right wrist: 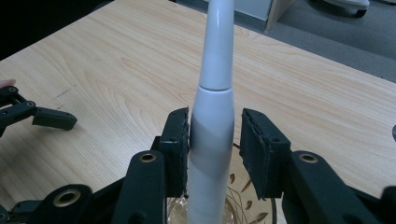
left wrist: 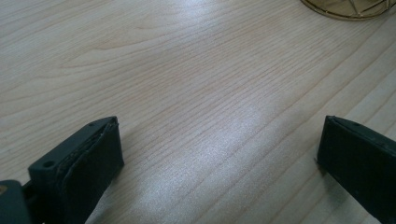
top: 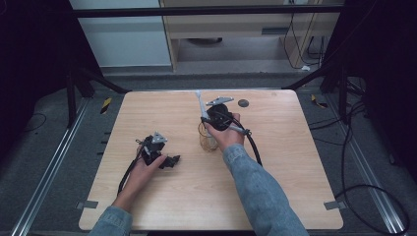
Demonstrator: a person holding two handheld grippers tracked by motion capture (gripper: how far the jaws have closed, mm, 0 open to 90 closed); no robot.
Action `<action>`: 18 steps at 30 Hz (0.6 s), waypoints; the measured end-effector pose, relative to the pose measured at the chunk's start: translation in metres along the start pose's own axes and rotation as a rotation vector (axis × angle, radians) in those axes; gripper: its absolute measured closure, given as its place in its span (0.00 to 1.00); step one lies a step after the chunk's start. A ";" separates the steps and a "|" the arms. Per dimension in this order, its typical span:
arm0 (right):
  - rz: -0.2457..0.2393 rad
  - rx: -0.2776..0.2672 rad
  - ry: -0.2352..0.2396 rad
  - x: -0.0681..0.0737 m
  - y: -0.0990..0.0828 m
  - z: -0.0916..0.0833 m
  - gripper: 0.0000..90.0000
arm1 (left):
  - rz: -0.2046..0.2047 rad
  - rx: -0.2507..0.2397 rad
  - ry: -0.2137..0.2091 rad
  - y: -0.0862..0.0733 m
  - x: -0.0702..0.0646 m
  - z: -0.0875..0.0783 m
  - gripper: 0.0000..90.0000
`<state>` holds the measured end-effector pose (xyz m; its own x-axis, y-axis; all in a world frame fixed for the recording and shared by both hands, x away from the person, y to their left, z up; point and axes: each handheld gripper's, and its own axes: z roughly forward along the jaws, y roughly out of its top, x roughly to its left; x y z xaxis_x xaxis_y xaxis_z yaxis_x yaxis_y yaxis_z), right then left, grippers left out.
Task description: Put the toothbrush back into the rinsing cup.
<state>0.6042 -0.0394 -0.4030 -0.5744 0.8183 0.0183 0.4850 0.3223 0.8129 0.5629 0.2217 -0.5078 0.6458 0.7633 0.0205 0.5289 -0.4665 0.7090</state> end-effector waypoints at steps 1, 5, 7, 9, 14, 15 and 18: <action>0.000 0.000 0.000 0.000 0.000 -0.001 0.69 | -0.002 0.000 -0.001 0.000 0.000 0.000 0.00; 0.001 -0.005 -0.002 -0.001 0.000 -0.005 0.69 | 0.000 0.000 0.000 0.000 0.000 0.000 0.00; 0.001 -0.005 -0.001 -0.002 0.000 -0.007 0.69 | -0.002 0.000 -0.001 0.000 0.000 0.000 0.00; -0.003 -0.005 -0.002 -0.002 0.000 -0.009 0.69 | 0.000 0.000 0.000 0.000 0.000 0.000 0.00; -0.008 -0.009 -0.003 -0.002 0.000 -0.014 0.69 | 0.001 0.000 0.000 0.000 0.000 0.000 0.00; -0.005 -0.008 -0.003 -0.002 0.000 -0.014 0.69 | -0.001 0.000 -0.001 0.000 0.000 0.000 0.00; -0.011 -0.009 -0.005 -0.003 0.001 -0.016 0.69 | 0.001 0.000 0.000 0.000 0.000 0.000 0.00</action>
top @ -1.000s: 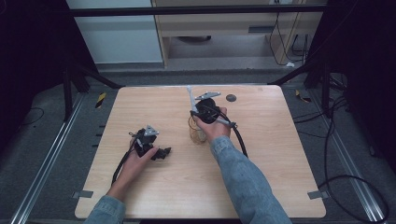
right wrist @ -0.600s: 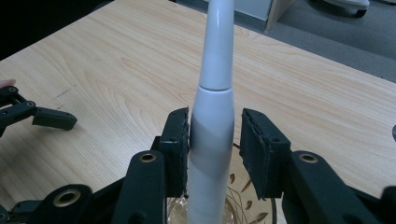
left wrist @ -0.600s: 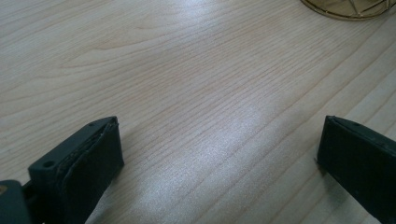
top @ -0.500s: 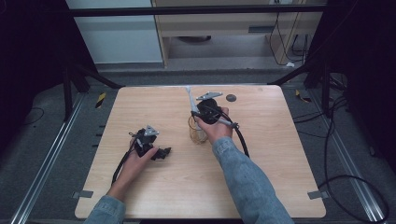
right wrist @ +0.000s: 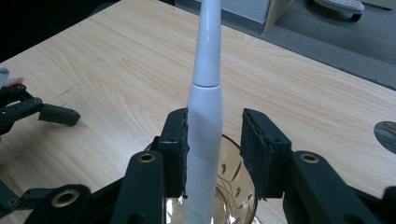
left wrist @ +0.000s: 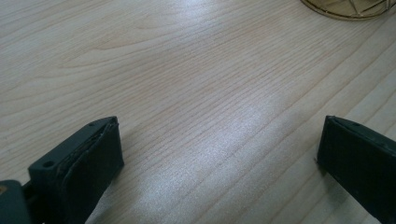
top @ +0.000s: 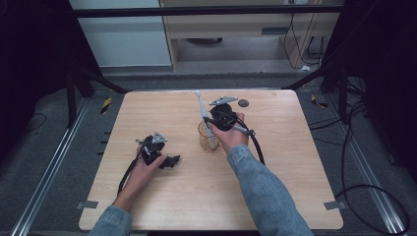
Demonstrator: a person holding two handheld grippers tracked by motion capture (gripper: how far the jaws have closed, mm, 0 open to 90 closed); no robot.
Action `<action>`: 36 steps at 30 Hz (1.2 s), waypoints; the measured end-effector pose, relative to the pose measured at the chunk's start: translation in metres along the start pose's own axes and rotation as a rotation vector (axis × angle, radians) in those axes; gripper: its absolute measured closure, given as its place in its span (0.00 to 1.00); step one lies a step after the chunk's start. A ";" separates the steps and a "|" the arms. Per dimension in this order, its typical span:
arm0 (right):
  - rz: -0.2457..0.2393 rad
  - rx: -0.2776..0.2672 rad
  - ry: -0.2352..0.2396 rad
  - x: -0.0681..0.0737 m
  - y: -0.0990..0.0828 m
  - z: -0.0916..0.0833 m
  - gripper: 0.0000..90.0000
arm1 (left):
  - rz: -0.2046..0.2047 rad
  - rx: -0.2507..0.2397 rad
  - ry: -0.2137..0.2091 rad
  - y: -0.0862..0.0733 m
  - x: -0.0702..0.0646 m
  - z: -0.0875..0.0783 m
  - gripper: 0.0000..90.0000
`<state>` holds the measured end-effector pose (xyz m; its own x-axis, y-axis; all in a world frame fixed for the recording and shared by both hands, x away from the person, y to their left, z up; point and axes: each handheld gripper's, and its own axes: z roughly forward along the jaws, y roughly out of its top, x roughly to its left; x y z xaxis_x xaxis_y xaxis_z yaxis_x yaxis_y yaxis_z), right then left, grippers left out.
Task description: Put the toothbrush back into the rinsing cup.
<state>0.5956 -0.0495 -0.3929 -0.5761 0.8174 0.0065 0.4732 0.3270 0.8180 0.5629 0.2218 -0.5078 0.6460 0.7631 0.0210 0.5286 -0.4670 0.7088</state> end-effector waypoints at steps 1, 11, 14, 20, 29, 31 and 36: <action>0.000 -0.001 -0.001 0.000 0.000 -0.001 0.68 | -0.001 0.000 0.000 0.000 0.000 0.000 0.00; 0.003 -0.017 -0.011 -0.002 0.004 -0.009 0.61 | 0.000 0.000 0.000 0.000 0.000 0.000 0.00; 0.003 -0.024 -0.016 -0.002 0.004 -0.012 0.57 | 0.000 0.000 0.000 0.000 0.000 0.000 0.00; 0.013 -0.031 -0.024 -0.003 0.005 -0.016 0.43 | 0.000 0.000 0.000 0.000 0.000 0.000 0.00; -0.001 -0.042 -0.035 -0.001 0.007 -0.023 0.31 | 0.000 0.000 -0.001 0.000 0.000 0.000 0.00; -0.004 -0.040 -0.039 -0.001 0.007 -0.024 0.29 | 0.000 0.000 -0.001 0.000 0.000 0.000 0.00; -0.017 -0.036 -0.063 -0.002 0.007 -0.025 0.23 | 0.000 0.000 0.000 0.000 0.000 0.000 0.00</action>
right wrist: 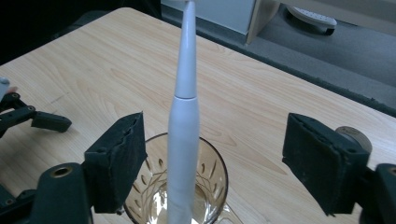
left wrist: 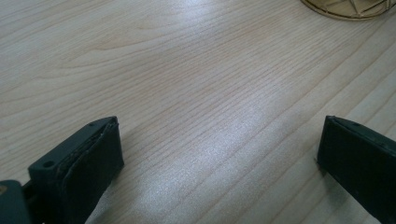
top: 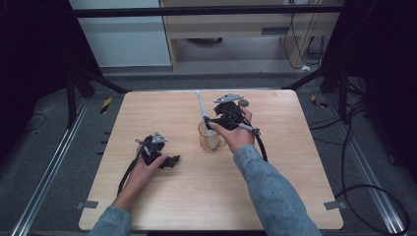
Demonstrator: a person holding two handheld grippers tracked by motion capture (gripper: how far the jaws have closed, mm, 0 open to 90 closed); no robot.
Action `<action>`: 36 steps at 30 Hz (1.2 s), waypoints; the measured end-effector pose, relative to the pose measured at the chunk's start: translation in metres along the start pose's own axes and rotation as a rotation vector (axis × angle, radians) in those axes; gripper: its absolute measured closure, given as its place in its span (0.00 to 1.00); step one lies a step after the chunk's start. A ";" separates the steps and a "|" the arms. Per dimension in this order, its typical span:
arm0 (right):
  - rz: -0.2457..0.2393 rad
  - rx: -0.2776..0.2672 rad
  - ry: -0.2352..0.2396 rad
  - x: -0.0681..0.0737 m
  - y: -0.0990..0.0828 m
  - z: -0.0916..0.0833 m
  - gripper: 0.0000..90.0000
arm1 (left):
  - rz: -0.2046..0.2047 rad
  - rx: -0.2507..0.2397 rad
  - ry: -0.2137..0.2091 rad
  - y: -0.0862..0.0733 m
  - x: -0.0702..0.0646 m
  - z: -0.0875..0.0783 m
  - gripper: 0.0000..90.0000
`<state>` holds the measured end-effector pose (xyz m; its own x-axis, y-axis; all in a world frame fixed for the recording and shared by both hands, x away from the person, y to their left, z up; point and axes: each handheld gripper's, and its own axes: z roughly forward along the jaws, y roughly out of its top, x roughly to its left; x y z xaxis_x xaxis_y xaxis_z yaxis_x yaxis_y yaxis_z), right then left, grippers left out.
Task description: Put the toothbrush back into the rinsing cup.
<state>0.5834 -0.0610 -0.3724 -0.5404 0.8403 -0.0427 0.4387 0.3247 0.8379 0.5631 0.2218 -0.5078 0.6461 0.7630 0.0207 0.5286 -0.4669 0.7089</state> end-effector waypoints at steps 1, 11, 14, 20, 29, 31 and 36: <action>-0.002 0.000 -0.006 -0.001 0.000 0.000 0.22 | 0.000 0.000 0.000 0.000 0.000 0.000 0.00; -0.016 -0.007 -0.010 -0.003 0.001 -0.005 0.09 | -0.002 -0.002 0.000 0.000 0.000 0.000 0.00; -0.018 -0.017 -0.011 -0.004 0.000 -0.009 0.09 | -0.001 -0.001 0.000 0.000 0.000 0.000 0.00; -0.028 -0.022 -0.016 -0.007 -0.002 -0.017 0.09 | 0.000 0.000 0.000 0.000 0.000 0.000 0.00; -0.044 -0.022 -0.038 -0.014 -0.008 -0.027 0.10 | 0.000 0.000 0.000 0.000 0.000 0.000 0.00; -0.047 -0.023 -0.041 -0.015 -0.010 -0.029 0.10 | -0.001 0.000 0.000 0.000 0.000 0.000 0.00; -0.043 -0.017 -0.046 -0.017 -0.013 -0.031 0.10 | 0.001 0.000 0.000 0.000 0.000 0.000 0.00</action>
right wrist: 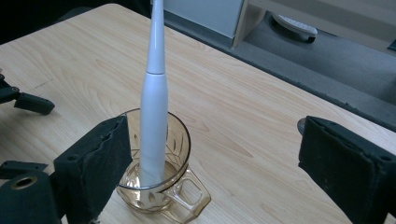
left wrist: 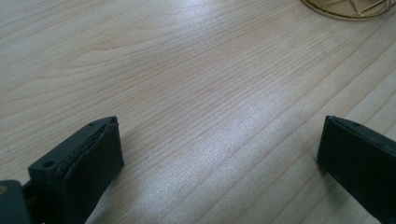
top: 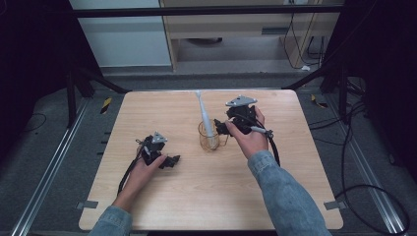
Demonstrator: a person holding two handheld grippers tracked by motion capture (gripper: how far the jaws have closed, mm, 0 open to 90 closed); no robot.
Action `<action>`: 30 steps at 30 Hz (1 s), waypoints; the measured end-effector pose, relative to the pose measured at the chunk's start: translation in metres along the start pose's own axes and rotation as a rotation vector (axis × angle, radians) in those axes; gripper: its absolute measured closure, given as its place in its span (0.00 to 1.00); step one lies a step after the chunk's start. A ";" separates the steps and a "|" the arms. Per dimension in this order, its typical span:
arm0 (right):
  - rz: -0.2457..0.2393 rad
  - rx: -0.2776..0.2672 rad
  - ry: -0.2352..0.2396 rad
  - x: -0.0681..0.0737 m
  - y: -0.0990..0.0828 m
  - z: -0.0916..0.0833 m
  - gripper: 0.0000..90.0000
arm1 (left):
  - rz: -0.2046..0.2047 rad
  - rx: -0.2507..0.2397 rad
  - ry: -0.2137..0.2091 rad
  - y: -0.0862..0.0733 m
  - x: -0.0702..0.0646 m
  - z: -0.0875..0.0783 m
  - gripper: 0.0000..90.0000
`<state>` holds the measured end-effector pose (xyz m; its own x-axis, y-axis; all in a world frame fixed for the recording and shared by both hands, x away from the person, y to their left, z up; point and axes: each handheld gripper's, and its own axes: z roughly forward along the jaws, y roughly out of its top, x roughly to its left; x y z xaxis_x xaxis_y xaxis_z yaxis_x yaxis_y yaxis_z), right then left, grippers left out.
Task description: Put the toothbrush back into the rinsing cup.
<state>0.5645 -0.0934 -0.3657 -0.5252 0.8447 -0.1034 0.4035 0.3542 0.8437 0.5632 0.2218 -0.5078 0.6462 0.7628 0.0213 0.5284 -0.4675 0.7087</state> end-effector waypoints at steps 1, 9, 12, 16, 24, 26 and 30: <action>-0.001 0.001 -0.002 -0.001 -0.001 -0.001 0.10 | 0.000 0.000 0.000 0.000 0.000 0.000 0.00; 0.000 0.006 -0.014 -0.009 -0.010 -0.006 0.11 | 0.001 0.000 0.000 0.000 0.000 0.000 0.00; 0.002 0.009 -0.019 -0.012 -0.014 -0.007 0.11 | 0.001 0.000 0.000 0.000 0.000 0.000 0.00; 0.006 0.012 -0.022 -0.015 -0.018 -0.010 0.11 | 0.001 -0.001 0.000 0.000 0.000 0.000 0.00; 0.011 0.015 -0.031 -0.022 -0.027 -0.015 0.11 | 0.001 0.000 0.000 0.000 0.000 0.000 0.00; 0.016 0.015 -0.033 -0.024 -0.030 -0.017 0.11 | 0.000 0.000 0.000 0.000 0.000 0.000 0.00; 0.014 0.019 -0.041 -0.029 -0.035 -0.019 0.11 | -0.002 0.000 0.000 0.000 0.000 0.000 0.00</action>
<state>0.5514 -0.1381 -0.3825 -0.4889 0.8650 -0.1134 0.4249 0.3496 0.8350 0.5631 0.2217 -0.5078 0.6452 0.7637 0.0200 0.5295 -0.4659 0.7089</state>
